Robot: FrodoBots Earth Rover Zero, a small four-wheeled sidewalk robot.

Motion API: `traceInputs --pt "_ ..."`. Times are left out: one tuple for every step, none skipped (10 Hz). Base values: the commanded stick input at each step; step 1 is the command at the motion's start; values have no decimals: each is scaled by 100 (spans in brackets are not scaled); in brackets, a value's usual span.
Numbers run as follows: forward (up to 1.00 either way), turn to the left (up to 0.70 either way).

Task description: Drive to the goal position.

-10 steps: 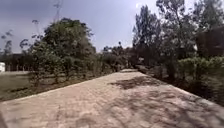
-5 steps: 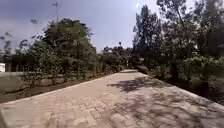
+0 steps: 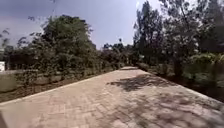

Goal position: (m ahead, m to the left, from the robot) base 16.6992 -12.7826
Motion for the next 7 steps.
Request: traceInputs --pt "50 0" --pt "50 0" --pt "50 0" --pt "50 0" --pt "50 0" --pt "50 0" --pt "50 0"
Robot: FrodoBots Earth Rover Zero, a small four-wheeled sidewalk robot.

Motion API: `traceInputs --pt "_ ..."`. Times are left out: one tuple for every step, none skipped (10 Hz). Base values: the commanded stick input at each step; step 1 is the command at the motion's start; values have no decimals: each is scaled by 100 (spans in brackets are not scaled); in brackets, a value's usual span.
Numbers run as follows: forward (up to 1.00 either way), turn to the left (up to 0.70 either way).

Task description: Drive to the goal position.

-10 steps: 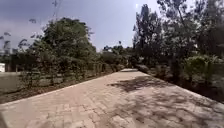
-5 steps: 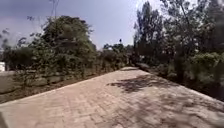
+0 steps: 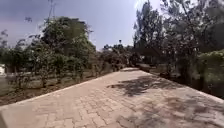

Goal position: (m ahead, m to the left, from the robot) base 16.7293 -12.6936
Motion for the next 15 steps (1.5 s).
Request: traceInputs --pt "50 0" --pt "50 0" --pt "50 0" --pt "50 0" --pt "50 0" --pt "50 0" --pt "50 0" --pt "50 0" --pt "50 0" --pt "50 0" --pt "50 0" --pt "50 0" --pt "50 0" --pt "50 0" --pt "50 0"
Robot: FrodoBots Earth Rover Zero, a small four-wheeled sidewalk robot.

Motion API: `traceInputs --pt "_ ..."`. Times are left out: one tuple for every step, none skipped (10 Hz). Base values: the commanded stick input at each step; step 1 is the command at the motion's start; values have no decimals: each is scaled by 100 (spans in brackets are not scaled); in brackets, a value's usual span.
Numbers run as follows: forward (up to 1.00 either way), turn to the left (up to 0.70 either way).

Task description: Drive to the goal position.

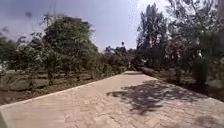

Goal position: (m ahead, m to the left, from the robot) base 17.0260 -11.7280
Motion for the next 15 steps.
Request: traceInputs --pt "50 0" --pt "50 0" --pt "50 0" --pt "50 0" --pt "50 0" --pt "50 0" --pt "50 0" --pt "50 0" --pt "50 0" --pt "50 0" --pt "50 0" --pt "50 0" --pt "50 0" --pt "50 0" --pt "50 0"
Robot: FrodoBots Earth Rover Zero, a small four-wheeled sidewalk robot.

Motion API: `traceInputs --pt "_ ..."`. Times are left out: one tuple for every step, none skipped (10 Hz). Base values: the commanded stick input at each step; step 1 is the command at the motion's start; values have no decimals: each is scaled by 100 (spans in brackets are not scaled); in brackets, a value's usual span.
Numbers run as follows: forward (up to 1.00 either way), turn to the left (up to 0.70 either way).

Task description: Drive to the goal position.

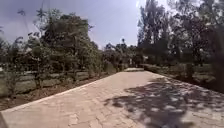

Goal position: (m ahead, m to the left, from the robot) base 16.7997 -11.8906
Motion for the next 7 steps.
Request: traceInputs --pt "50 0" --pt "50 0" --pt "50 0" --pt "50 0" --pt "50 0" --pt "50 0" --pt "50 0"
